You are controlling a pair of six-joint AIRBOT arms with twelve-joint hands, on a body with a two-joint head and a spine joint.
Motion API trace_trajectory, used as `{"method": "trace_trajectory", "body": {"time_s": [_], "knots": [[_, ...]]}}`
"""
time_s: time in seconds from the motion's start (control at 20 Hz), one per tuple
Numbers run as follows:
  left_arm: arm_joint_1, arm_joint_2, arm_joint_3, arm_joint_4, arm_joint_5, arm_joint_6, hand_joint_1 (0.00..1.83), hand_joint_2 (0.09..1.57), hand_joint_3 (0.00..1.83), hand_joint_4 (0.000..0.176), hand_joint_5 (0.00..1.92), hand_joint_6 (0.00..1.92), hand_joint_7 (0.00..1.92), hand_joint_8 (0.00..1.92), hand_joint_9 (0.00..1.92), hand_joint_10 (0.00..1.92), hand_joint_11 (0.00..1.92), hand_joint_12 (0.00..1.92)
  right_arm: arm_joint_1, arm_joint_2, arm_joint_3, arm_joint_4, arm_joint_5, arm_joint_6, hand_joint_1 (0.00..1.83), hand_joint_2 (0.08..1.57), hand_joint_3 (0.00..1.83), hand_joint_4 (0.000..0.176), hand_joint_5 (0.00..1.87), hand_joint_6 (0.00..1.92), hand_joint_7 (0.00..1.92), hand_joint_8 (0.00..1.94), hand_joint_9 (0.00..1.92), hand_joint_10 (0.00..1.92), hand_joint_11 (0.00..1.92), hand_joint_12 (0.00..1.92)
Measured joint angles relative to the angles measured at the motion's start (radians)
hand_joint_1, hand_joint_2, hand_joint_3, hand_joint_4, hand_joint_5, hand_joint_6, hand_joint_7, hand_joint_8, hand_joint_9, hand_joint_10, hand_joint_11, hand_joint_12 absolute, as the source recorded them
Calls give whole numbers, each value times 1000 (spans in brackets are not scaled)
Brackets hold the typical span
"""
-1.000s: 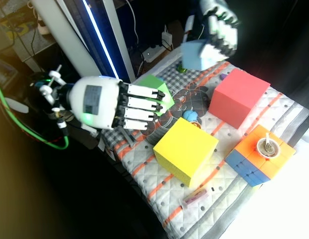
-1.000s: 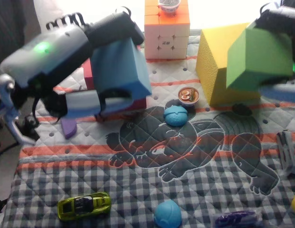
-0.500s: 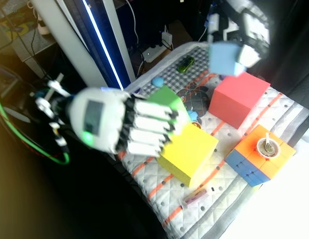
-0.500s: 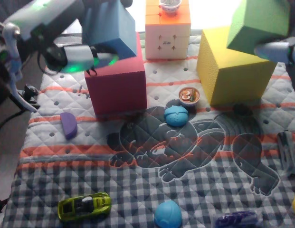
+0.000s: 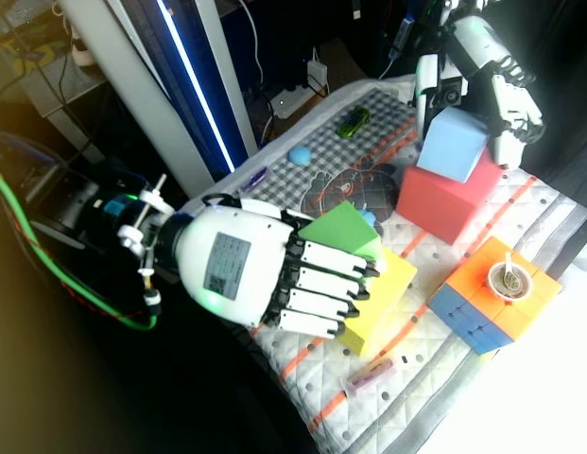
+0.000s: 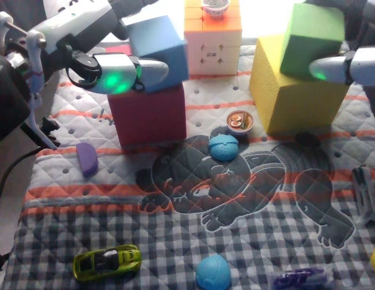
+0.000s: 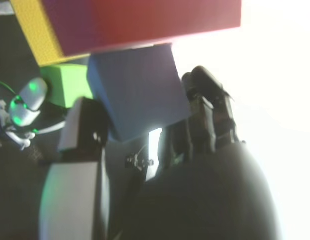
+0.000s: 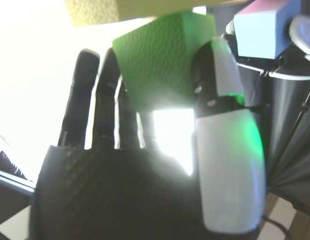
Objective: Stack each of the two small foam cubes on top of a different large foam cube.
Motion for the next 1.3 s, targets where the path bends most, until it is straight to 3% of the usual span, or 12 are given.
{"method": "trace_trajectory", "body": {"time_s": [0.1,0.15,0.2,0.45,0.65,0.7,0.8,0.85,0.9,1.0,1.25,1.3], "knots": [[5,0,0,-2,-6,0,776,1109,0,170,1,0,0,0,0,0,0,274,0,1,0,-1,-10,0,691,1111,0,0,0,1,0,2,0,22,0,1388],[10,2,-3,-3,-14,1,765,1107,0,175,0,0,0,0,0,0,0,76,1,5,-2,-2,-10,0,606,1090,0,72,0,0,0,0,0,4,0,1167],[13,6,-10,-3,-16,1,743,1116,3,176,0,0,0,0,0,0,0,14,1,20,-11,-2,-11,0,579,1099,2,97,0,0,0,0,0,0,0,1127],[34,50,-46,-4,-85,2,542,1128,2,176,0,0,0,0,0,0,0,0,1,77,-60,8,58,-2,546,1037,0,80,0,0,0,0,0,0,0,49],[95,135,-140,19,-226,1,517,1079,0,176,0,0,0,0,0,0,0,0,-21,153,-154,-5,203,-2,512,1080,0,109,0,0,0,0,0,0,5,347],[116,157,-162,21,-275,1,550,1037,54,176,0,0,0,0,0,0,0,316,-44,171,-174,-5,252,-2,535,1082,0,103,0,0,0,0,0,0,0,791],[174,200,-208,18,-377,2,589,1045,2,176,0,0,0,0,0,0,0,643,-120,201,-218,16,352,-2,481,1051,0,118,0,0,0,0,0,0,0,809],[204,219,-233,21,-433,1,558,1026,7,176,0,0,0,0,0,0,0,128,-163,216,-242,21,396,-3,471,1042,0,125,0,0,0,0,0,0,0,906],[240,241,-262,32,-499,-3,583,1061,0,176,0,0,0,0,0,0,0,953,-209,237,-272,25,455,-3,463,1071,1,88,0,0,0,0,0,0,0,728],[304,282,-298,64,-628,-42,531,1087,3,134,0,0,0,0,0,0,0,1889,-295,271,-312,27,628,-2,362,1101,14,131,0,0,0,0,0,0,0,56],[394,304,-297,48,-801,-182,491,977,0,170,0,0,0,0,0,0,0,1915,-491,315,-348,122,898,-3,410,1146,14,109,0,0,0,0,0,0,0,0],[394,304,-297,61,-813,-184,511,906,45,175,0,0,0,0,0,0,0,1195,-524,325,-357,131,945,-3,412,1143,11,114,0,0,0,0,0,0,0,0]]}}
